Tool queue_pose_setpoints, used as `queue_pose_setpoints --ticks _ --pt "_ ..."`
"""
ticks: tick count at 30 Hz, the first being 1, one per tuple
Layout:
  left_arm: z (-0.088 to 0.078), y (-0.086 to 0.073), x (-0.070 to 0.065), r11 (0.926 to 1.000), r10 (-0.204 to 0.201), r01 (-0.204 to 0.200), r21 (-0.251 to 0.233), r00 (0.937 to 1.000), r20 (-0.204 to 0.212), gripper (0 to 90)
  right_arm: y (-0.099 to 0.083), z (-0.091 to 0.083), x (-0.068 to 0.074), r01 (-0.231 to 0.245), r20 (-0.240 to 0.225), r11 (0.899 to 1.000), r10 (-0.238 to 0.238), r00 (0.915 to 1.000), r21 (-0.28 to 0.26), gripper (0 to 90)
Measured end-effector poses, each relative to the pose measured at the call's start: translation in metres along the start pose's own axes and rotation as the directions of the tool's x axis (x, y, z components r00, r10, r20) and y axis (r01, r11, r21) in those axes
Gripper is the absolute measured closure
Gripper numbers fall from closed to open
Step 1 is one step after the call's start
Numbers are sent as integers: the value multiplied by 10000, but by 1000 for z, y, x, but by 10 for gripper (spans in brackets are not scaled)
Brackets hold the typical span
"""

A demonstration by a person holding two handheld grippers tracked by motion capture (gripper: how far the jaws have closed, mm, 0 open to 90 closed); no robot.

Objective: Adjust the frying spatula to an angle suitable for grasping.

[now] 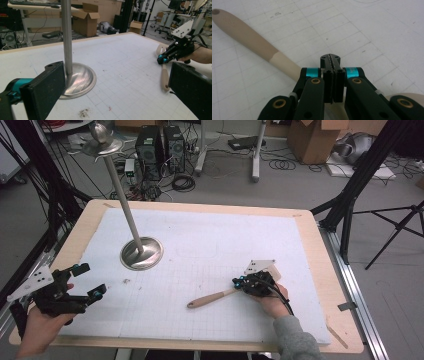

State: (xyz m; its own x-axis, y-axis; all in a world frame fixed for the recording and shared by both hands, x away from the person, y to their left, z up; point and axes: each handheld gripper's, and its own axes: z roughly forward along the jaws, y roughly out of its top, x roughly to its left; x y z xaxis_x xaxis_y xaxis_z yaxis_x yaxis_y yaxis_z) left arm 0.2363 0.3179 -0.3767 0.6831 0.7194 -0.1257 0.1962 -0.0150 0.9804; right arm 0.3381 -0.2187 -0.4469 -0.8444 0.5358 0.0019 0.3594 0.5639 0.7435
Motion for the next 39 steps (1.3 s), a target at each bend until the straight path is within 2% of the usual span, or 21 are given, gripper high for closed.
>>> queue_pose_setpoints --ticks 11,24,39 --pt "0 -1 2 10000 -92 92 -18 10000 -11 19 -1 -4 5 -168 191 9997 164 9997 197 900" --pt "5 0 2 10000 -60 60 49 9999 94 19 -10 -13 10 -291 -35 9994 292 9996 189 900" --pt "15 0 3 9999 -56 52 132 9995 295 19 -21 -26 18 -314 -56 9993 315 9995 185 900"
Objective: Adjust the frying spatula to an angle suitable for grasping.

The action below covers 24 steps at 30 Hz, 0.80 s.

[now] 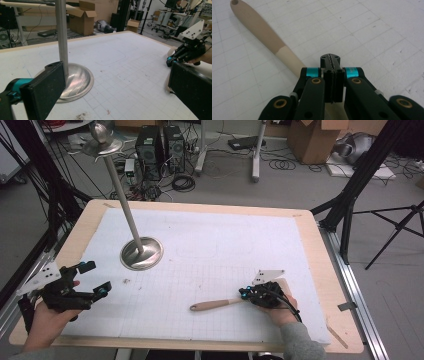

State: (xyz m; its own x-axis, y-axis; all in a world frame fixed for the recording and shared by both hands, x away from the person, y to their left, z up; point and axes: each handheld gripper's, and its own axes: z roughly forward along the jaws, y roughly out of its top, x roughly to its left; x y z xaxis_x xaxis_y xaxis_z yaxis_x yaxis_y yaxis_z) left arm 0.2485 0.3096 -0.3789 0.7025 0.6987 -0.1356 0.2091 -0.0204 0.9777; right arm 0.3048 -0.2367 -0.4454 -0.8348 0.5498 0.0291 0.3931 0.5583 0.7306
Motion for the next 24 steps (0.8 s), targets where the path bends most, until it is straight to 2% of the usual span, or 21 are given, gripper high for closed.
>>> queue_pose_setpoints --ticks 2,5,9,12,13,14,23,24 --pt "2 0 0 10000 12 -12 4 10000 59 19 -1 0 -1 -75 -139 9999 73 9999 -92 900" --pt "4 1 0 10000 15 -15 -1 10000 71 19 0 -2 0 269 -144 9996 -271 9995 -133 900" --pt "6 1 2 10000 -17 17 -13 10000 95 19 3 -10 5 353 -635 9956 -409 9971 -863 900" --pt "9 1 2 10000 -25 25 32 9999 140 19 4 -13 12 658 -1115 9909 -791 9906 -1177 900" --pt "9 1 2 10000 -25 25 32 9999 140 19 4 -13 12 658 -1115 9909 -791 9906 -1177 900" --pt "11 1 2 10000 -20 20 36 9998 194 19 5 -12 17 818 -1418 9883 -1000 9848 -1288 900" --pt "13 1 3 10000 -15 14 32 9997 258 19 8 3 34 1152 -2032 9879 -1345 9699 -1041 900" --pt "14 1 3 10000 -39 38 45 9997 261 19 9 7 38 1288 -2124 9867 -1475 9660 -995 900"
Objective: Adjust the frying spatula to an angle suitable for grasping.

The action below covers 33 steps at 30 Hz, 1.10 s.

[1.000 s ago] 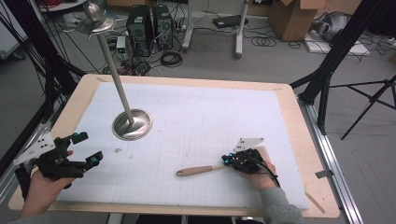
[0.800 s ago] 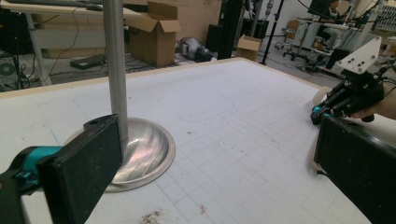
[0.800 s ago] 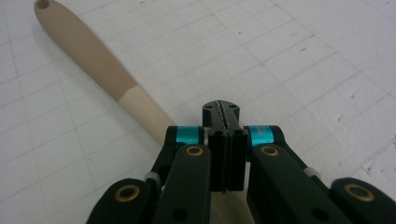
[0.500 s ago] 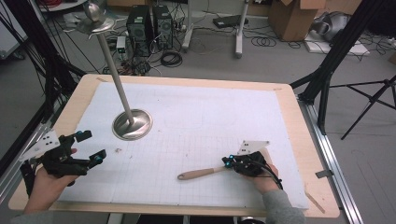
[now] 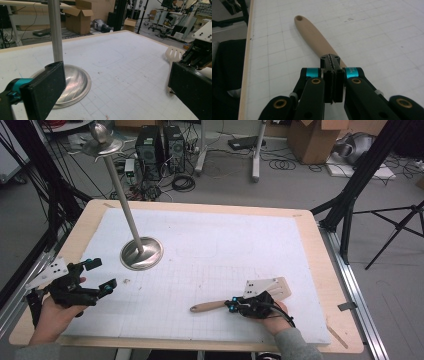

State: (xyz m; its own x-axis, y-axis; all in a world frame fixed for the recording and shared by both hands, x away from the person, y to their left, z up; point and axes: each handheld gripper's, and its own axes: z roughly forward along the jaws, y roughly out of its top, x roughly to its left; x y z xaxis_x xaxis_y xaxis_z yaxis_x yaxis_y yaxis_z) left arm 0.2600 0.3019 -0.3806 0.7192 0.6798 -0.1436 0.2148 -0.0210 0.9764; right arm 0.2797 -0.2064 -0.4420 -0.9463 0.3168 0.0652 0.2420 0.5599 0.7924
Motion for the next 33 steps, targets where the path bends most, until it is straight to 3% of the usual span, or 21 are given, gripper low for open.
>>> queue_pose_setpoints --ticks 11,14,27,33 --pt "-3 0 0 10000 16 -16 -32 10000 -48 19 7 20 8 283 -503 9993 -270 9984 251 900" --pt "-4 0 0 10000 4 -4 -56 10000 -83 19 10 27 10 436 -402 9979 -417 9983 488 900" --pt "-9 0 -2 10000 17 -18 -65 9998 -174 19 16 34 6 494 -164 9975 -486 9987 513 900" --pt "-14 -2 -3 10000 -24 22 -83 9996 -274 19 21 41 2 266 337 9986 -281 9990 451 900"
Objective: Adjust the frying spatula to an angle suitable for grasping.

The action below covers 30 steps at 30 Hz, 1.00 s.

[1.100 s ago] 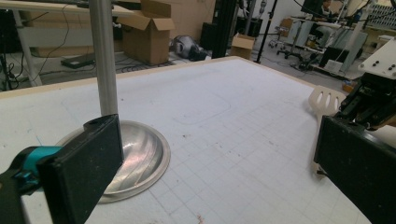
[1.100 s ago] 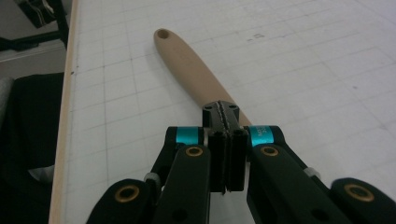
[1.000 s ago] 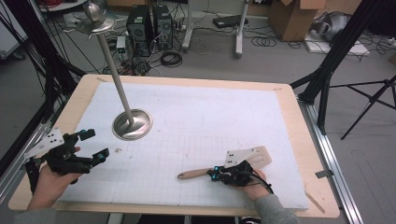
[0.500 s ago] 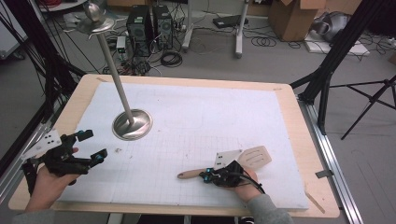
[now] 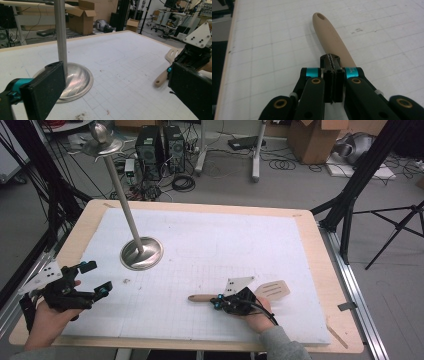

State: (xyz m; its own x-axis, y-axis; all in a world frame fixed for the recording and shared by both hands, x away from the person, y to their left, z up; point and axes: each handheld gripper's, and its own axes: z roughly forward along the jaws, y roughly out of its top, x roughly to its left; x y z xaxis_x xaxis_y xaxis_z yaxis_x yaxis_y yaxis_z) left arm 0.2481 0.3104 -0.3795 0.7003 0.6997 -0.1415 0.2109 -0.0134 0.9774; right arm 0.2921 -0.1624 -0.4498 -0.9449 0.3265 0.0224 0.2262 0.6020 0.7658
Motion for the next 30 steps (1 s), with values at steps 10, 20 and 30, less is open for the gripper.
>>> queue_pose_setpoints --ticks 10,20,30 --pt "-8 -1 -1 10000 8 -9 -47 9999 -169 19 5 5 -6 -337 428 9994 339 9985 -59 900" --pt "-16 -2 -2 10000 10 -11 -53 9996 -295 19 9 11 -12 -458 782 9989 463 9959 -79 900" --pt "-14 -3 2 9999 -85 82 -124 9997 -248 19 11 -6 -10 -1478 1280 9873 1542 9797 -578 900"
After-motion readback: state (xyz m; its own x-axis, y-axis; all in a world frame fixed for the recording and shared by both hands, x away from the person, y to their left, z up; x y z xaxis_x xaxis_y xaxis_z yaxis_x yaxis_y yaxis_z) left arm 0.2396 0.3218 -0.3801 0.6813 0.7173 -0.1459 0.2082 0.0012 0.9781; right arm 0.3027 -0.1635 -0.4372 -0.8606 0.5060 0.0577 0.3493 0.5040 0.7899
